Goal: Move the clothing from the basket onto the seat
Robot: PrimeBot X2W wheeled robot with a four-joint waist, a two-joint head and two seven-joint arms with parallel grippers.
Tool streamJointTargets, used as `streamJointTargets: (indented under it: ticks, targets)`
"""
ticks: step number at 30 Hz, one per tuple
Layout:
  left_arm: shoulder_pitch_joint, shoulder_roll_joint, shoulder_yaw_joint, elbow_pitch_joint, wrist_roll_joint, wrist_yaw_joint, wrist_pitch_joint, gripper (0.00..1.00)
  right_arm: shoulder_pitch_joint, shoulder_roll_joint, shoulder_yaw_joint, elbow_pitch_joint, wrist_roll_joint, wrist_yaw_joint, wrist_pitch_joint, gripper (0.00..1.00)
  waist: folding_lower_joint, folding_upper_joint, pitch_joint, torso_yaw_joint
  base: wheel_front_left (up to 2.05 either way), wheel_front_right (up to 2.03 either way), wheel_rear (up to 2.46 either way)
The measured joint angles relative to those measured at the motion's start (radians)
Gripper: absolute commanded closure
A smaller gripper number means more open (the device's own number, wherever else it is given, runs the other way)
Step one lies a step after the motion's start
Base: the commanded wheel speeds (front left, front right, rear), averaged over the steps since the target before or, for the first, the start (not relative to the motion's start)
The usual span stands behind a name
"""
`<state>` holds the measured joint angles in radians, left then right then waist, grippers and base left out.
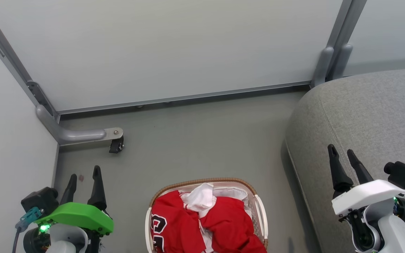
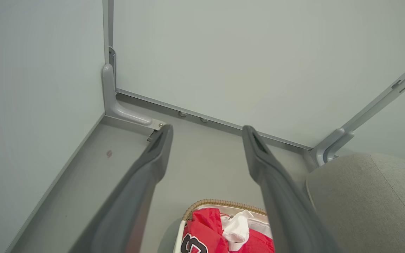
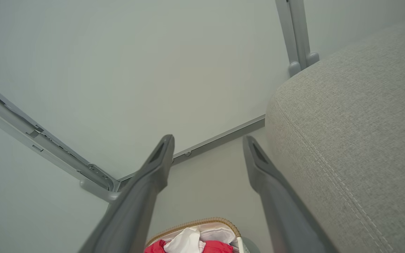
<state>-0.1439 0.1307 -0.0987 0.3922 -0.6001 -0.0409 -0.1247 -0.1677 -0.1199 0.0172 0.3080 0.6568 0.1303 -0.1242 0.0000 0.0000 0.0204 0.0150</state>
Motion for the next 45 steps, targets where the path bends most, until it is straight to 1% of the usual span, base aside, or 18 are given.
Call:
streamJointTargets:
  ticks: [11, 19, 27, 36, 39, 45]
  targets:
    - [0.0, -0.001, 0.004, -0.017, 0.11, 0.006, -0.028, 0.0, -0.007, -0.003, 0.001, -0.002, -0.116, 0.0, -0.029, 0.0, 0.0, 0.0, 0.003, 0.001, 0.0, 0.0, 0.0]
    - [0.003, -0.018, 0.016, -0.016, 0.18, -0.005, -0.049, 0.0, -0.006, 0.0, 0.012, 0.006, -0.194, 0.0, -0.05, 0.0, 0.0, 0.0, -0.002, 0.001, 0.0, 0.0, 0.0]
    - [0.023, -0.04, 0.033, 0.003, 0.245, -0.027, -0.069, 0.0, 0.005, 0.004, 0.03, 0.042, -0.271, 0.0, -0.068, 0.0, 0.0, 0.0, -0.014, 0.001, 0.0, 0.0, 0.0]
    - [0.03, -0.059, 0.067, 0.013, 0.302, -0.05, -0.088, 0.0, 0.007, 0.011, 0.039, 0.043, -0.346, 0.0, -0.088, 0.0, 0.0, 0.0, -0.024, -0.001, 0.0, 0.0, 0.0]
    - [0.031, -0.067, 0.067, 0.016, 0.323, -0.064, -0.092, 0.0, 0.007, 0.011, 0.041, 0.045, -0.372, 0.0, -0.092, 0.0, 0.0, 0.0, -0.024, -0.003, 0.0, 0.0, 0.0]
    - [0.036, -0.075, 0.07, 0.033, 0.364, -0.073, -0.105, 0.0, 0.007, 0.012, 0.05, 0.044, -0.417, 0.0, -0.106, 0.0, 0.0, 0.0, -0.01, -0.005, 0.0, 0.0, 0.0]
